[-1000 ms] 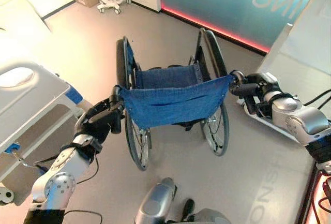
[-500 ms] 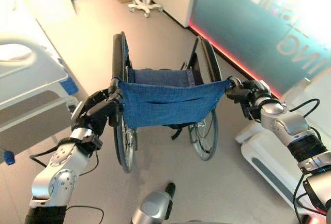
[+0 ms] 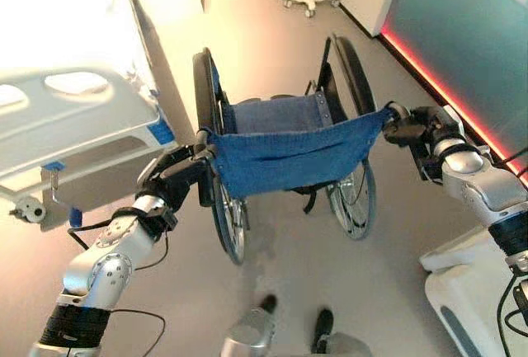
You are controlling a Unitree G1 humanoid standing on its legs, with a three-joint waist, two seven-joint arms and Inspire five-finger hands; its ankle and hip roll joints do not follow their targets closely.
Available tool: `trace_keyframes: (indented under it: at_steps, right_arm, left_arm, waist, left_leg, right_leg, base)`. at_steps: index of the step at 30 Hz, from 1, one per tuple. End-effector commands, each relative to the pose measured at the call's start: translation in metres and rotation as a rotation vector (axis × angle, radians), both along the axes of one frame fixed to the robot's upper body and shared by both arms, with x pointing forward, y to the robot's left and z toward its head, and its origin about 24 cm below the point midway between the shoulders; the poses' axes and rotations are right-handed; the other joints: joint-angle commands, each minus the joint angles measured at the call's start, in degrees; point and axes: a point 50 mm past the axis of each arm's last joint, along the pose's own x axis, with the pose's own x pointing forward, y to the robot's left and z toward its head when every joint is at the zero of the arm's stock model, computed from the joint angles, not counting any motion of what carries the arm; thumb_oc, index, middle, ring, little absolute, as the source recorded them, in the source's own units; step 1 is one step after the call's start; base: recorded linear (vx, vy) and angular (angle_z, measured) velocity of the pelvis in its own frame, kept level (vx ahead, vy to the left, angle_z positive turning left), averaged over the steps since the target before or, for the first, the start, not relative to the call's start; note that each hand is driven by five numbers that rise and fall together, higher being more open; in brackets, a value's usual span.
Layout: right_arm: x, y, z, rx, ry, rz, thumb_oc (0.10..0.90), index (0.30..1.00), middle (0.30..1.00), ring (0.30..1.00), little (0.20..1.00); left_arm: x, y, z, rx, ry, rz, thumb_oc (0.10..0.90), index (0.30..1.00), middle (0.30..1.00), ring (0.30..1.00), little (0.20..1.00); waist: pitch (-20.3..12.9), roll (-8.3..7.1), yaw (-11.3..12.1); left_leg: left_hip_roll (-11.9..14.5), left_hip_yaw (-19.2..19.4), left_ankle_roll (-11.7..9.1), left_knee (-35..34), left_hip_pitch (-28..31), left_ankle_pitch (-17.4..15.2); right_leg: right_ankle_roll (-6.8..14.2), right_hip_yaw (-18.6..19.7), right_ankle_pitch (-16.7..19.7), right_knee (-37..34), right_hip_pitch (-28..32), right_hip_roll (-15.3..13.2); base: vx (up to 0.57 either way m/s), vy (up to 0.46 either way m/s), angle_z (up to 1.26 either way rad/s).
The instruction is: Push the wheelchair next to the bed
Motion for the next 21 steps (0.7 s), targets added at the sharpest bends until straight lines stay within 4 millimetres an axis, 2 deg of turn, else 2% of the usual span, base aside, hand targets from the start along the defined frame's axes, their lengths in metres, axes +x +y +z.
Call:
trace_keyframes:
  at_steps: [1,3,4,5,6,8,9,10,11,12,13,15,16,18,19,21]
  right_arm:
    - [0.002,0.071,0.095,0.074,-0.342,0.369,0.4,0.3,0.3,0.3,0.3]
    - [0.001,0.066,0.095,0.073,-0.337,0.364,0.4,0.3,0.3,0.3,0.3]
    - [0.0,0.065,0.096,0.073,-0.332,0.365,0.4,0.3,0.3,0.3,0.3]
    - [-0.001,0.066,0.097,0.071,-0.322,0.374,0.4,0.3,0.3,0.3,0.3]
    - [-0.001,0.067,0.097,0.068,-0.319,0.376,0.4,0.3,0.3,0.3,0.3]
    - [-0.002,0.071,0.095,0.049,-0.313,0.383,0.4,0.3,0.3,0.3,0.3]
    - [-0.003,0.072,0.094,0.048,-0.313,0.387,0.4,0.3,0.3,0.3,0.3]
    - [-0.005,0.076,0.09,0.049,-0.313,0.394,0.4,0.3,0.3,0.3,0.3]
    - [-0.006,0.078,0.088,0.051,-0.314,0.399,0.4,0.3,0.3,0.3,0.3]
    - [-0.007,0.084,0.084,0.062,-0.312,0.402,0.4,0.3,0.3,0.3,0.3]
    - [-0.008,0.087,0.08,0.065,-0.31,0.408,0.4,0.3,0.3,0.3,0.3]
    - [-0.009,0.092,0.076,0.063,-0.304,0.417,0.4,0.3,0.3,0.3,0.3]
    - [-0.009,0.095,0.073,0.065,-0.297,0.422,0.4,0.3,0.3,0.3,0.3]
    - [-0.007,0.096,0.07,0.071,-0.291,0.428,0.4,0.3,0.3,0.3,0.3]
    - [-0.005,0.097,0.068,0.079,-0.288,0.429,0.4,0.3,0.3,0.3,0.3]
    - [-0.002,0.102,0.062,0.094,-0.281,0.438,0.4,0.3,0.3,0.3,0.3]
  left_arm:
    - [-0.024,0.01,0.018,0.047,-0.066,-0.08,0.4,0.3,0.3,0.3,0.3]
    - [-0.029,0.011,0.016,0.039,-0.056,-0.078,0.4,0.3,0.3,0.3,0.3]
    - [-0.03,0.011,0.015,0.035,-0.052,-0.071,0.4,0.3,0.3,0.3,0.3]
    - [-0.032,0.011,0.014,0.027,-0.041,-0.064,0.4,0.3,0.3,0.3,0.3]
    - [-0.032,0.011,0.014,0.025,-0.039,-0.063,0.4,0.3,0.3,0.3,0.3]
    - [-0.034,0.011,0.012,0.015,-0.032,-0.064,0.4,0.3,0.3,0.3,0.3]
    - [-0.034,0.011,0.012,0.013,-0.032,-0.062,0.4,0.3,0.3,0.3,0.3]
    - [-0.035,0.011,0.011,0.007,-0.03,-0.055,0.4,0.3,0.3,0.3,0.3]
    - [-0.035,0.012,0.011,0.002,-0.03,-0.045,0.4,0.3,0.3,0.3,0.3]
    - [-0.033,0.014,0.01,0.001,-0.025,-0.033,0.4,0.3,0.3,0.3,0.3]
    - [-0.031,0.015,0.01,0.001,-0.022,-0.024,0.4,0.3,0.3,0.3,0.3]
    - [-0.03,0.018,0.011,0.006,-0.015,-0.012,0.4,0.3,0.3,0.3,0.3]
    - [-0.028,0.021,0.012,0.023,-0.007,-0.002,0.4,0.3,0.3,0.3,0.3]
    - [-0.024,0.024,0.012,0.049,0.011,-0.002,0.4,0.3,0.3,0.3,0.3]
    - [-0.02,0.025,0.009,0.069,0.023,0.0,0.4,0.3,0.3,0.3,0.3]
    - [-0.012,0.024,0.004,0.092,0.039,0.008,0.4,0.3,0.3,0.3,0.3]
  waist:
    - [-5.2,-6.67,4.2]
    - [-5.8,-7.44,4.3]
    - [-6.1,-7.84,4.2]
    - [-6.1,-8.29,4.0]
    - [-6.1,-8.34,3.9]
    - [-5.5,-8.67,3.4]
    - [-5.4,-8.68,3.3]
    - [-4.9,-8.64,3.1]
    - [-4.6,-8.57,2.9]
    - [-3.9,-8.4,2.9]
    - [-3.6,-8.04,3.2]
    - [-3.4,-7.43,3.6]
    - [-3.7,-6.73,3.7]
    - [-4.3,-5.78,3.8]
    - [-4.8,-4.79,4.1]
    - [-5.0,-3.65,4.7]
  left_leg:
    - [-2.0,1.6,1.4,4.9,-1.9,0.0]
    - [-0.6,1.2,0.5,5.5,-2.0,1.5]
    - [0.4,1.5,-0.1,6.4,-2.2,3.1]
    - [1.6,2.9,-0.6,10.1,-3.6,6.5]
    - [1.7,3.3,-0.7,11.4,-4.1,7.2]
    - [1.4,6.4,0.1,20.3,-7.9,10.4]
    - [1.3,7.1,0.2,22.4,-8.8,11.1]
    - [0.7,8.1,0.7,27.8,-11.2,12.1]
    - [0.3,8.7,1.1,31.1,-12.9,12.1]
    - [-1.4,9.2,1.9,35.5,-15.9,11.3]
    - [-4.3,9.0,2.6,34.8,-16.7,9.9]
    - [-6.7,9.6,2.8,31.5,-16.5,9.1]
    - [-7.2,11.3,2.5,25.5,-16.4,10.1]
    - [-5.9,14.4,1.4,14.8,-16.1,13.4]
    - [-5.9,15.0,0.5,8.2,-17.0,15.8]
    - [-6.1,16.9,-0.4,0.1,-18.1,19.4]
  right_leg:
    - [4.7,4.3,14.1,-13.6,-2.2,-6.8]
    - [3.9,3.5,12.8,-13.3,-1.3,-5.6]
    - [3.0,2.8,11.8,-12.9,-1.0,-4.8]
    - [1.3,1.3,10.5,-12.4,-0.4,-3.6]
    - [1.0,1.1,10.3,-12.3,-0.3,-3.4]
    - [-1.5,0.0,9.1,-11.5,0.4,-1.5]
    - [-2.0,-0.2,8.7,-11.1,0.4,-1.0]
    - [-3.2,-0.4,8.0,-10.1,0.6,0.0]
    - [-4.0,-0.4,7.6,-9.3,0.7,0.7]
    - [-4.9,-0.1,7.0,-8.5,1.4,2.2]
    - [-4.8,1.0,6.9,-8.5,2.0,3.1]
    - [-4.5,2.4,6.7,-8.8,3.0,4.2]
    - [-4.6,2.5,6.0,-9.3,4.1,5.5]
    - [-4.9,1.2,4.7,-10.3,6.1,7.2]
    - [-5.3,1.2,3.6,-10.7,7.7,8.7]
    - [-5.7,1.7,2.2,-11.7,10.8,10.6]
  base:
    - [0.28,-0.401,0.57]
    - [0.24,-0.357,0.54]
    - [0.26,-0.449,0.71]
    - [0.19,-0.354,0.61]
    - [0.17,-0.352,0.67]
    - [0.12,-0.302,0.49]
    - [0.13,-0.313,0.4]
    - [0.12,-0.278,0.29]
    - [0.18,-0.343,0.18]
    - [0.2,-0.265,0.07]
    - [0.18,-0.176,0.06]
    - [0.17,-0.074,0.1]
    - [0.24,-0.094,0.0]
    - [0.28,-0.075,-0.06]
    - [0.33,-0.055,0.06]
    - [0.37,-0.053,0.14]
